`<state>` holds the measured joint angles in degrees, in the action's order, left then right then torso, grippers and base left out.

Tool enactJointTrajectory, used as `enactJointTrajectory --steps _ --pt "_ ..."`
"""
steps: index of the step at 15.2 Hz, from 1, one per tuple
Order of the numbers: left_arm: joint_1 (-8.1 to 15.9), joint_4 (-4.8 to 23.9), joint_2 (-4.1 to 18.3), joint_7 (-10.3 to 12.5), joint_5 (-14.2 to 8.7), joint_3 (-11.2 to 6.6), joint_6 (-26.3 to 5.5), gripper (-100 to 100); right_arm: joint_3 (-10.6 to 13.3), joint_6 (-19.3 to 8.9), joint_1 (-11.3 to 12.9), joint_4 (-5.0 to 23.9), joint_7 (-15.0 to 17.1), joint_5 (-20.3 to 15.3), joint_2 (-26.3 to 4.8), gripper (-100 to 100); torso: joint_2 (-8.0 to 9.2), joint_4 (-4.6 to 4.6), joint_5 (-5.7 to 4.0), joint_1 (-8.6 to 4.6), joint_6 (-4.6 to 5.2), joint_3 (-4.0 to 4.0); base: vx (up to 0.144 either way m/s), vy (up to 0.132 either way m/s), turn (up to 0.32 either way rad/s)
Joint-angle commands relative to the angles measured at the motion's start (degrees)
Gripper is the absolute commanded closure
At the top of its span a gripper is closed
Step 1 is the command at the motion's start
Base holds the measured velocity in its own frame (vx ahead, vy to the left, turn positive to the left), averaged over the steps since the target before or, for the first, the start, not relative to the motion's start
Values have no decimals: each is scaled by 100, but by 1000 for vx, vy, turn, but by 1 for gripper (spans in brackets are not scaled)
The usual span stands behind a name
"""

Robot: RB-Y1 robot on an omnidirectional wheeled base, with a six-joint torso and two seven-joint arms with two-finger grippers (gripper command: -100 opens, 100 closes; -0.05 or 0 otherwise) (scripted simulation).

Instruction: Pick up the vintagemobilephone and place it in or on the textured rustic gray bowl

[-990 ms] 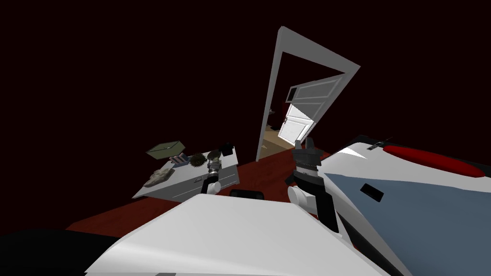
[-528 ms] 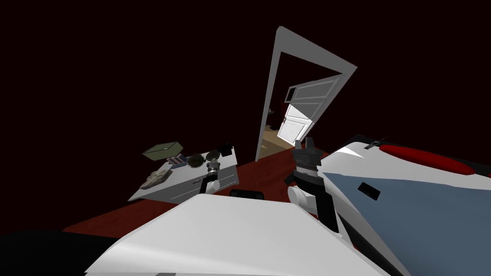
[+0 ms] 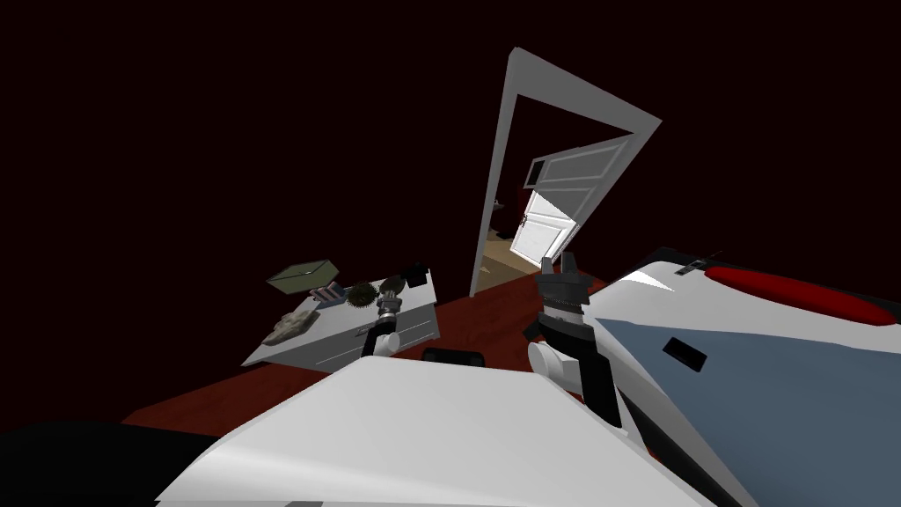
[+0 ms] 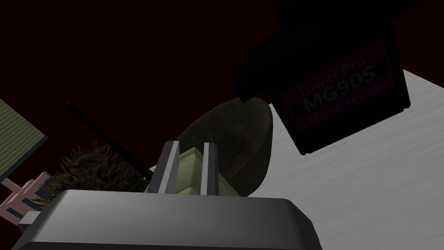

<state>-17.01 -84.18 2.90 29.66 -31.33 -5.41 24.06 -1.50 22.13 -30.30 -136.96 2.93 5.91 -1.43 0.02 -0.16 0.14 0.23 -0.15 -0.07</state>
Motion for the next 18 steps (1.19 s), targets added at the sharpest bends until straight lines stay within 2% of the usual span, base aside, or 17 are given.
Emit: enactJointTrajectory --steps 1,2,3,8,10,11,13,15,18 --pt "1 -30 191 10 -6 -24 -39 100 0 0 0 0 0 0 0 0 0 0 0 0 0 0 8 -1 4" --pt "15 -59 334 13 -10 -55 -87 100 0 0 0 0 0 0 0 0 0 0 0 1 0 0 10 -2 3" --pt "-24 -71 338 53 -39 -17 -81 -100 0 0 0 0 0 0 0 0 -1 -1 1 1 -1 -1 -28 -13 8" --pt "-69 -86 749 332 -153 139 35 -100 1 0 2 0 0 0 1 0 64 12 -3 -19 1 36 -135 -44 -17" --pt "-89 -37 799 382 -126 258 200 -100 1 0 2 0 0 0 0 0 44 10 -1 -6 2 26 -34 12 -86" --pt "-92 24 751 388 -113 300 274 -100 0 0 1 0 0 0 0 0 28 6 1 2 2 17 19 45 -83" --pt "-87 136 494 391 -152 270 343 -100 -1 0 0 0 0 0 -1 0 -2 0 6 22 0 0 53 90 -6" --pt "-83 161 369 391 -174 240 352 -100 -1 0 -1 0 0 0 -1 0 -14 -4 10 39 -1 -8 42 98 31" --pt "-78 189 50 388 -214 175 366 -100 -1 0 -1 0 0 0 -1 0 -11 -4 10 36 -1 -7 23 82 35"
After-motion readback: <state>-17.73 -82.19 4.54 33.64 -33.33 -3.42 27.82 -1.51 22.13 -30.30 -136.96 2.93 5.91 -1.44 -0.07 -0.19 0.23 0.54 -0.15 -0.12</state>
